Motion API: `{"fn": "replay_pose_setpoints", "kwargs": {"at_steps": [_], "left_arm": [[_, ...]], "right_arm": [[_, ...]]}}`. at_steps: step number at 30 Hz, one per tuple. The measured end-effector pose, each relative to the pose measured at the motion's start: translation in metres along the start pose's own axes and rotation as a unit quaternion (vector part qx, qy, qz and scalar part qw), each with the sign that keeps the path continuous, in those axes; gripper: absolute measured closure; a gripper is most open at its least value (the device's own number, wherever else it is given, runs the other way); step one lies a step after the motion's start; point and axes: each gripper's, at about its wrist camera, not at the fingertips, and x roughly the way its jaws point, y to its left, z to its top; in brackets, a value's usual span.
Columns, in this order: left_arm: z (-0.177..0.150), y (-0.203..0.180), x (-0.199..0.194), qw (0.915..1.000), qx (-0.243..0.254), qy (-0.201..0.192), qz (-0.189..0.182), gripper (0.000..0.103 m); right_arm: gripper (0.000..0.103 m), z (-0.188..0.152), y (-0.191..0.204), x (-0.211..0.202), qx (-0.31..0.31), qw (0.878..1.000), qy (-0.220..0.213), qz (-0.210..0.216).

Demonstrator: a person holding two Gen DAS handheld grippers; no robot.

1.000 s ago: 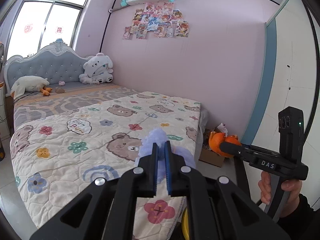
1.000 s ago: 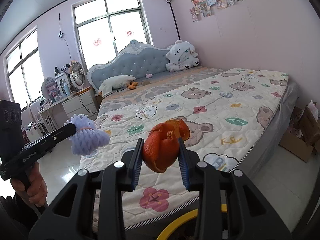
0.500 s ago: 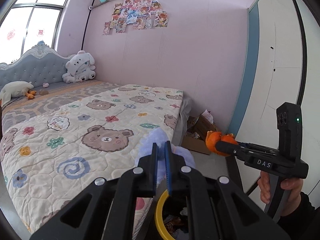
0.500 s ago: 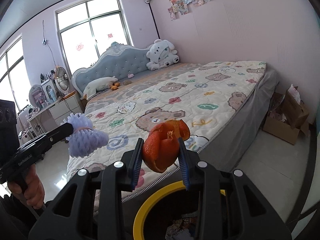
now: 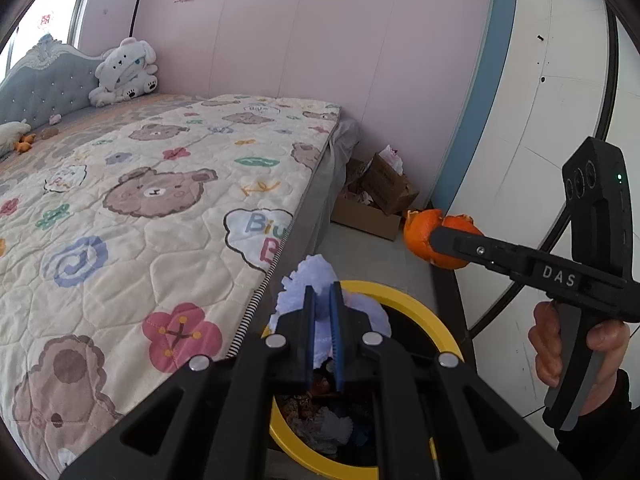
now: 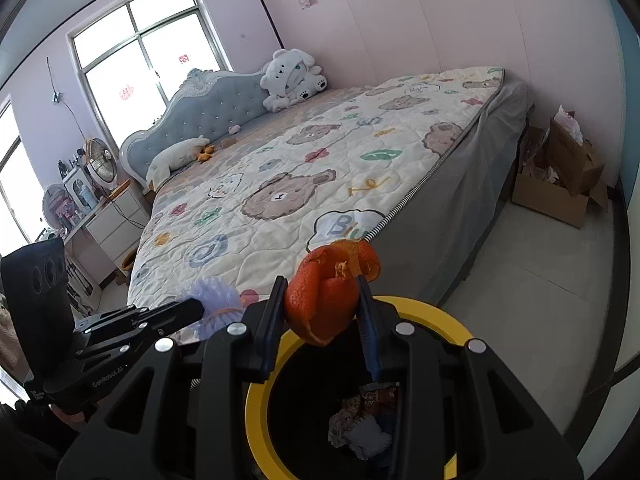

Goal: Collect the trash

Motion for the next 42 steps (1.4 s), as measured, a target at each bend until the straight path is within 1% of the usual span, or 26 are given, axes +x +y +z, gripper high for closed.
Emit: {"fn": "replay_pose_setpoints", "kwargs": {"at_steps": [3, 6, 8, 12, 14, 16, 17, 18, 19, 21, 24, 28, 35, 42], "left_arm": [[-0.006, 0.001, 0.013, 0.9996, -0.010, 0.024, -0.008, 0.096], [-0.010, 0.000, 0.023, 0.9989, -0.016, 0.042, -0.014, 0.096], [-0.012, -0.002, 0.027, 0.9986, -0.014, 0.048, -0.017, 0.096], [-0.012, -0.004, 0.028, 0.9984, -0.014, 0.052, -0.019, 0.095], [-0.011, -0.004, 0.027, 0.9984, -0.015, 0.050, -0.021, 0.095], [-0.011, -0.004, 0.026, 0.9983, -0.016, 0.049, -0.025, 0.092], [-0.010, -0.004, 0.026, 0.9983, -0.016, 0.049, -0.026, 0.089], [-0.010, -0.005, 0.024, 0.9984, -0.016, 0.047, -0.028, 0.083], [-0.010, -0.005, 0.024, 0.9984, -0.017, 0.046, -0.029, 0.079], [-0.011, -0.005, 0.024, 0.9982, -0.018, 0.046, -0.032, 0.073], [-0.011, -0.005, 0.024, 0.9981, -0.019, 0.049, -0.031, 0.071], [-0.011, -0.001, 0.022, 0.9980, -0.028, 0.048, -0.030, 0.071], [-0.007, 0.014, 0.008, 0.9986, -0.040, 0.031, -0.014, 0.071], [-0.007, 0.045, -0.015, 0.9976, -0.065, 0.011, 0.024, 0.071]], "right_arm": [[0.071, -0.004, -0.009, 0.009, 0.017, 1.000, 0.013, 0.001], [0.071, -0.007, -0.015, 0.013, 0.025, 1.000, 0.018, 0.007], [0.070, -0.008, -0.017, 0.016, 0.028, 0.999, 0.020, 0.014], [0.070, -0.006, -0.021, 0.019, 0.033, 0.999, 0.020, 0.014], [0.067, -0.004, -0.022, 0.019, 0.036, 0.999, 0.016, 0.012], [0.066, -0.003, -0.023, 0.018, 0.038, 0.999, 0.012, 0.009], [0.064, -0.002, -0.025, 0.017, 0.043, 0.999, 0.010, 0.009], [0.063, -0.002, -0.027, 0.016, 0.046, 0.999, 0.008, 0.007], [0.061, -0.001, -0.028, 0.015, 0.050, 0.999, 0.005, 0.005], [0.061, 0.000, -0.032, 0.012, 0.054, 0.999, -0.001, -0.002], [0.061, 0.002, -0.037, 0.007, 0.063, 0.998, -0.009, -0.006], [0.061, 0.006, -0.040, 0.003, 0.062, 0.998, -0.015, -0.011], [0.061, 0.010, -0.028, 0.013, 0.048, 0.999, -0.008, -0.008], [0.061, 0.016, 0.002, 0.043, 0.025, 1.000, 0.011, 0.011]]}}
